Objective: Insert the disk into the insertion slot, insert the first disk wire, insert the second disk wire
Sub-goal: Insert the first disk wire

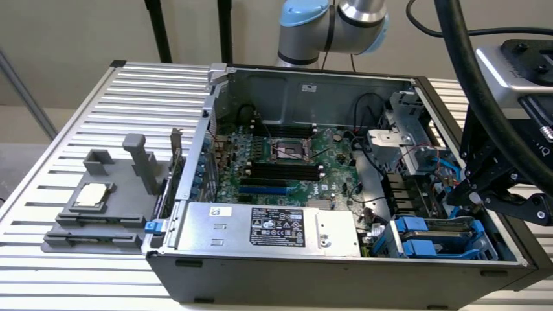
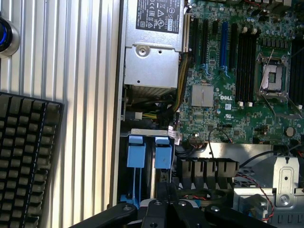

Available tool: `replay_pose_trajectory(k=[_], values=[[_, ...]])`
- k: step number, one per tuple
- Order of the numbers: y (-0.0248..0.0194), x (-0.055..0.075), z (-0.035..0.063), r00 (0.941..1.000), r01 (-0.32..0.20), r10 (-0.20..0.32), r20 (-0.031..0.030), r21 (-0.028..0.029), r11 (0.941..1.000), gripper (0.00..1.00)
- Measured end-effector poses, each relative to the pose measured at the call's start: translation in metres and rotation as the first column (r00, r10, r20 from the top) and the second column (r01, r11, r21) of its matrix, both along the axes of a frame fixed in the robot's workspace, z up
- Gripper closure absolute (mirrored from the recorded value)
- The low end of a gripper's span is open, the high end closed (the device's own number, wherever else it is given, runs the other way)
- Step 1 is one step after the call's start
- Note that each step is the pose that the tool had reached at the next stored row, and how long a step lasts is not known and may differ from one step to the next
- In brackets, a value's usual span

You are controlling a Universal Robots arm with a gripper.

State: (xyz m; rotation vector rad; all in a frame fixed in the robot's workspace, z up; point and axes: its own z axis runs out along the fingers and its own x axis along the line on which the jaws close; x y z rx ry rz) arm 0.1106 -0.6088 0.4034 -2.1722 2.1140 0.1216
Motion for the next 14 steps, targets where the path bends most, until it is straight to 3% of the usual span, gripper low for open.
replay_pose_trajectory(k=[14], values=[[0.0, 0.0, 0.0, 1.0, 0.0, 0.0, 0.0, 0.0, 1.0, 0.87]])
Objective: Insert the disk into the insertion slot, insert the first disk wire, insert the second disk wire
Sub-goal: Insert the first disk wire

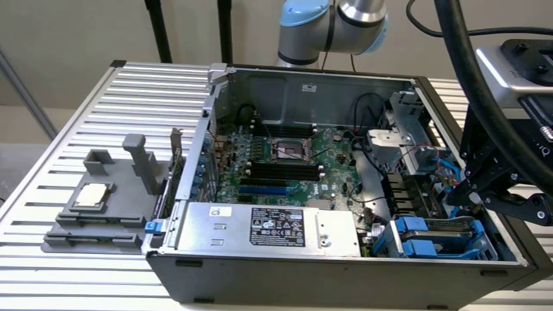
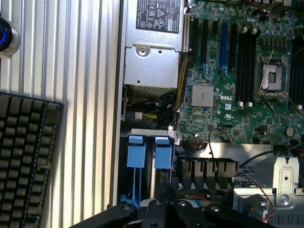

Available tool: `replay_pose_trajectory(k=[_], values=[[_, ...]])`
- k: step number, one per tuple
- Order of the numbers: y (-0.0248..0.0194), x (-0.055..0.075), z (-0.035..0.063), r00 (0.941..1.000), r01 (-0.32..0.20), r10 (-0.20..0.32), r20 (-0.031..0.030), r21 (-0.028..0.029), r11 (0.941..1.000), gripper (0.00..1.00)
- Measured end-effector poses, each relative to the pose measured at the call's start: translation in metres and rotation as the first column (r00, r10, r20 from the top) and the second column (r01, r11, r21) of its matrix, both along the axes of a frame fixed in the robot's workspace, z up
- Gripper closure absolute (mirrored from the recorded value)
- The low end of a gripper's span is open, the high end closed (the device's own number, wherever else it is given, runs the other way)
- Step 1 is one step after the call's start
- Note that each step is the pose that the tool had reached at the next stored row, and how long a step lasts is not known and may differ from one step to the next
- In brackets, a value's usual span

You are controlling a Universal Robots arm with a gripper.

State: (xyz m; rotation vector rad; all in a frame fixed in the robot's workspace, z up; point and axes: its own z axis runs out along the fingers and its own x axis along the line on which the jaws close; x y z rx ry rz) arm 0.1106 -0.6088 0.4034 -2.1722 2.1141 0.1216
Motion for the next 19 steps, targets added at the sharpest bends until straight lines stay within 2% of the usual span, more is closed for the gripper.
replay_pose_trajectory(k=[19], values=[[0.0, 0.0, 0.0, 1.0, 0.0, 0.0, 0.0, 0.0, 1.0, 0.87]])
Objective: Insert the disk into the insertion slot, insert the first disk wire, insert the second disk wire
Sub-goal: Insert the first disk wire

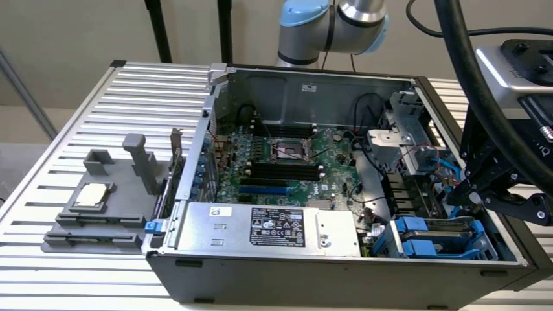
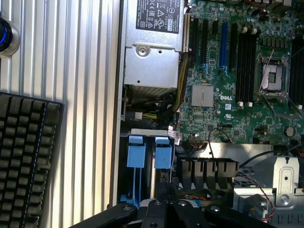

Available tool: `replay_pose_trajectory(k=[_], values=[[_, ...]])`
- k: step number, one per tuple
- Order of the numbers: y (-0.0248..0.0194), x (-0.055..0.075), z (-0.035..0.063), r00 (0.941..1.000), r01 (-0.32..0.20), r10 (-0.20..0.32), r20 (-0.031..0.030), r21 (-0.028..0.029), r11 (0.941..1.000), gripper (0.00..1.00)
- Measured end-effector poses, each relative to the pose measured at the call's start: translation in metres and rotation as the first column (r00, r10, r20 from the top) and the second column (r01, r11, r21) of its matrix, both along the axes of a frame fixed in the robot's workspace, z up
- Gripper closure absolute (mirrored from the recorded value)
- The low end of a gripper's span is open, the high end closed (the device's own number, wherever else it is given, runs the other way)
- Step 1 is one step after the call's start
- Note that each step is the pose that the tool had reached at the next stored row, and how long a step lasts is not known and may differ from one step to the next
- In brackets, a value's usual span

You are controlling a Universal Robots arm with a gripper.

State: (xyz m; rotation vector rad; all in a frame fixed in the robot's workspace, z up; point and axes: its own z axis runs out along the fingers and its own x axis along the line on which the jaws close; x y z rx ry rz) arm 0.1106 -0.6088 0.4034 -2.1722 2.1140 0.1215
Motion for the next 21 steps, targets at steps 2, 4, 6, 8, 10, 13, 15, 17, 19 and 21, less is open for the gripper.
replay_pose_trajectory(k=[2, 4, 6, 8, 10, 13, 15, 17, 19, 21], values=[[0.0, 0.0, 0.0, 1.0, 0.0, 0.0, 0.0, 0.0, 1.0, 0.87], [0.0, 0.0, 0.0, 1.0, 0.0, 0.0, 0.0, 0.0, 1.0, 0.87], [0.0, 0.0, 0.0, 1.0, 0.0, 0.0, 0.0, 0.0, 1.0, 0.87], [0.0, 0.0, 0.0, 1.0, 0.0, 0.0, 0.0, 0.0, 1.0, 0.87], [0.0, 0.0, 0.0, 1.0, 0.0, 0.0, 0.0, 0.0, 1.0, 0.87], [0.0, 0.0, 0.0, 1.0, 0.0, 0.0, 0.0, 0.0, 1.0, 0.87], [0.0, 0.0, 0.0, 1.0, 0.0, 0.0, 0.0, 0.0, 1.0, 0.87], [0.0, 0.0, 0.0, 1.0, 0.0, 0.0, 0.0, 0.0, 1.0, 0.87], [0.0, 0.0, 0.0, 1.0, 0.0, 0.0, 0.0, 0.0, 1.0, 0.87], [0.0, 0.0, 0.0, 1.0, 0.0, 0.0, 0.0, 0.0, 1.0, 0.87]])
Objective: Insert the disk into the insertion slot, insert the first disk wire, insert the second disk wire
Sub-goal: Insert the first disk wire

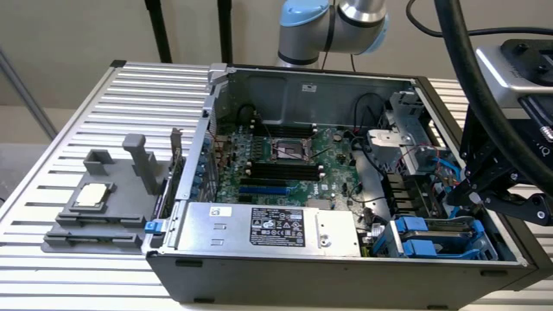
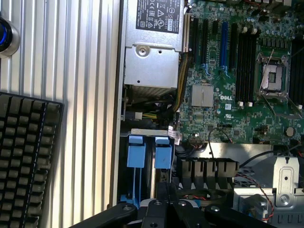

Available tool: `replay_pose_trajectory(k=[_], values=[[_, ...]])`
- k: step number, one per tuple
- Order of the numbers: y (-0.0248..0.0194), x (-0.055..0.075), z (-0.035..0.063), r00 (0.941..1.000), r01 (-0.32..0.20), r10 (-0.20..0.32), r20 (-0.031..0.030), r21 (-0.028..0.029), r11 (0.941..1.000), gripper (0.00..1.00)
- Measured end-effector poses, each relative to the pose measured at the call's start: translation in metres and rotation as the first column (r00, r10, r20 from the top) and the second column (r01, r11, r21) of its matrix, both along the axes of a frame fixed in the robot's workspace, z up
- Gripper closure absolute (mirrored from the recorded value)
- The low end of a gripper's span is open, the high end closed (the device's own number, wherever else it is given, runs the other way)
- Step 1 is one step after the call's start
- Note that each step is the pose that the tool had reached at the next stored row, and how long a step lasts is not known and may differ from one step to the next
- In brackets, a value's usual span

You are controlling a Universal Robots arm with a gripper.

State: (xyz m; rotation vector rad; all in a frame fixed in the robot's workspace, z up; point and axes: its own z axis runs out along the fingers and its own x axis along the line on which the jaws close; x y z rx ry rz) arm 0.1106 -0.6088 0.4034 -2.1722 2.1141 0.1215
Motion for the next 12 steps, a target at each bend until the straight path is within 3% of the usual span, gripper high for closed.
replay_pose_trajectory(k=[12], values=[[0.0, 0.0, 0.0, 1.0, 0.0, 0.0, 0.0, 0.0001, 1.0, 0.87]])
